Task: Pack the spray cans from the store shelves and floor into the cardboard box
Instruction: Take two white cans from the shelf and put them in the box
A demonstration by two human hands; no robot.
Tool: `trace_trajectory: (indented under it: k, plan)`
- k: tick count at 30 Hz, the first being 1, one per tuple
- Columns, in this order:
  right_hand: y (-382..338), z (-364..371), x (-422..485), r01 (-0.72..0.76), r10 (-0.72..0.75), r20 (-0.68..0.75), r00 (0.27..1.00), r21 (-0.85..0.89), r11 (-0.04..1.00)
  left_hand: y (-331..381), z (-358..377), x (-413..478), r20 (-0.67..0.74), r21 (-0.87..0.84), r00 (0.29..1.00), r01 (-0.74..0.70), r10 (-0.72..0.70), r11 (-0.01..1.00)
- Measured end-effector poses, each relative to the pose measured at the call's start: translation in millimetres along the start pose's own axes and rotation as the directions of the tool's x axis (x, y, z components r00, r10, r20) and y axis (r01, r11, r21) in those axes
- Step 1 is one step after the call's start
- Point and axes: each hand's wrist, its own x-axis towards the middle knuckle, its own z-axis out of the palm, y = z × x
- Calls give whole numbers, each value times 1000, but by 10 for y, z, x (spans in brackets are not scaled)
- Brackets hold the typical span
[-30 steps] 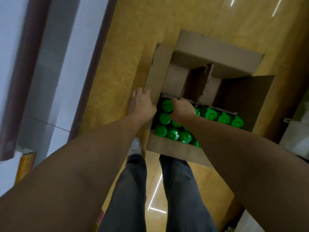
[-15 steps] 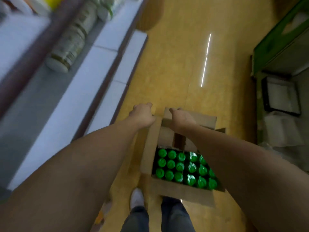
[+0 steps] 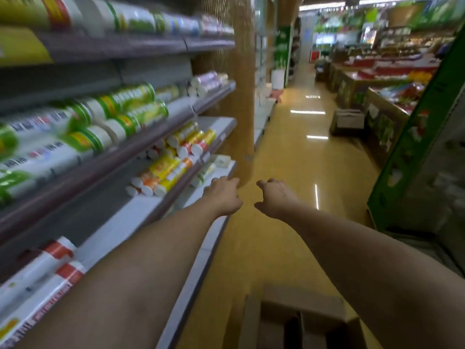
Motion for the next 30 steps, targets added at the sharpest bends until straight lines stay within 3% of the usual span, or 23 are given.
trace_trajectory:
  k: [6, 13, 17, 22, 30]
  plan:
    - [-104, -635, 44, 155, -156, -116, 981, -13, 988, 242, -805, -107, -171, 22, 983, 77, -72, 997]
    - [-109, -1064, -76, 327, -323, -169, 931, -6, 945, 585, -1208, -516, -296, 58, 947, 148, -125, 987]
    - [-337, -1015, -188, 449, -441, -172, 881, 7, 894, 511, -1255, -1033, -260, 84, 930, 290, -260, 953]
    - [-847, -797, -531, 605, -605, -82, 792, -22, 796, 142, -1226, -1735, -232, 104, 848, 509, -477, 855]
    - [-1777, -527, -1195, 785, -787, -22, 617, -52, 617, -273, -1179, -2924, -289, 6, 687, 697, -666, 717]
